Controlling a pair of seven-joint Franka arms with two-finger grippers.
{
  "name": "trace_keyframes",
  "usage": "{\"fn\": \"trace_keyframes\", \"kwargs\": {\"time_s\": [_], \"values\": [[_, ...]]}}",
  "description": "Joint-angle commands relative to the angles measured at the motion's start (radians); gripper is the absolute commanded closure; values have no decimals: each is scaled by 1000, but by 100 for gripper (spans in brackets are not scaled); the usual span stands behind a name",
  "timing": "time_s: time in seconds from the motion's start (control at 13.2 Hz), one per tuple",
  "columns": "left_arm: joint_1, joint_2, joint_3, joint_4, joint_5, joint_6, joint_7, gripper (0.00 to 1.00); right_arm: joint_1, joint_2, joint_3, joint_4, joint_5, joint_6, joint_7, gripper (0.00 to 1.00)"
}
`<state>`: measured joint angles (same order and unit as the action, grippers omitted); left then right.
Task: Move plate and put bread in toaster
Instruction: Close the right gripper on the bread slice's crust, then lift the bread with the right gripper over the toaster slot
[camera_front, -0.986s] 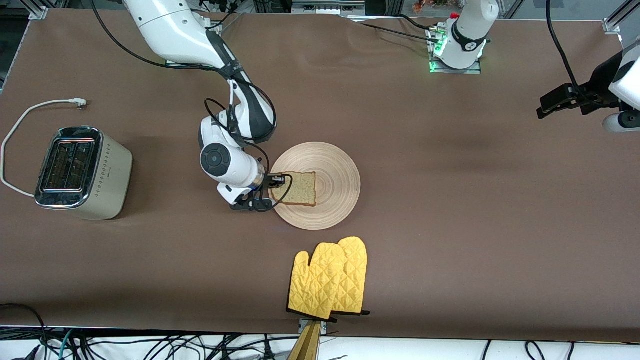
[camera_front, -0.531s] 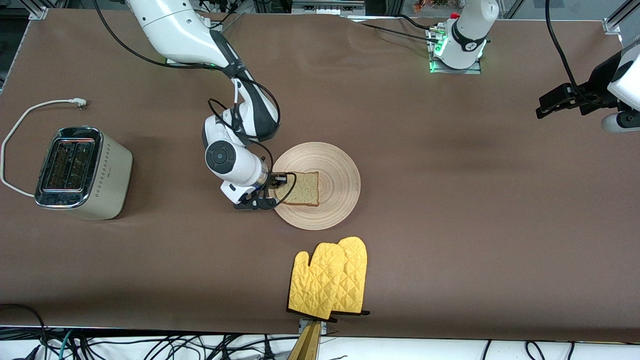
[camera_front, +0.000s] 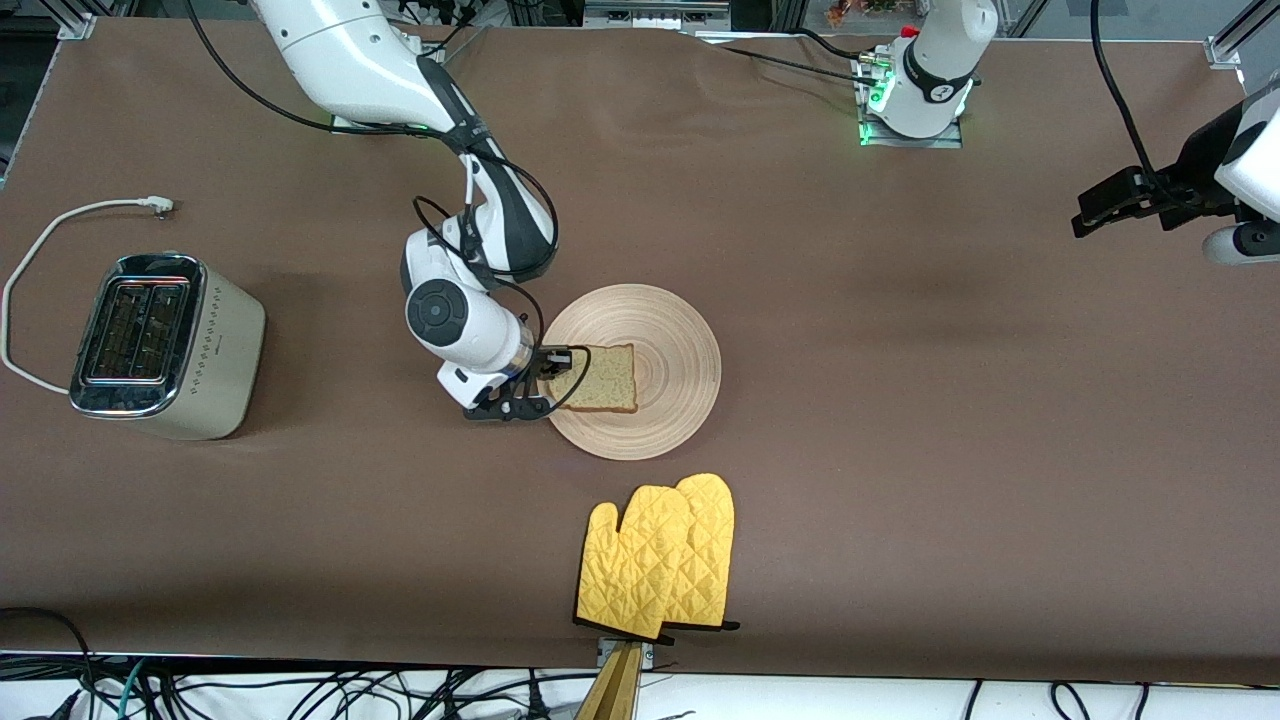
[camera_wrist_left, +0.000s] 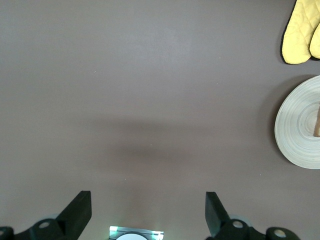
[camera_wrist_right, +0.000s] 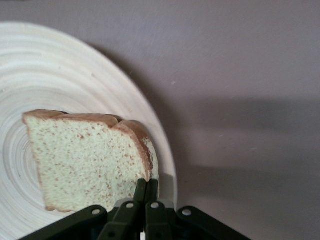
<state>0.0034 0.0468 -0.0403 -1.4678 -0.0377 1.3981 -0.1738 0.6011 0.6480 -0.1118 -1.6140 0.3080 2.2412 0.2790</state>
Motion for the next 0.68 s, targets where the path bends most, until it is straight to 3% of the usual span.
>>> {"fn": "trace_keyframes", "kwargs": {"time_s": [0.0,0.46,0.61], "values": [[-8,-10,2,-6,24,9,13,0,6,-70,-32,35,-59,-131,11,100],[-8,-8,2,-6,24,9,13,0,5,-182,-192,178,-104,-487,6,100],[-8,-7,2,-6,24,7,13,0,5,-191,-242,250,-188,-653,0,100]]}}
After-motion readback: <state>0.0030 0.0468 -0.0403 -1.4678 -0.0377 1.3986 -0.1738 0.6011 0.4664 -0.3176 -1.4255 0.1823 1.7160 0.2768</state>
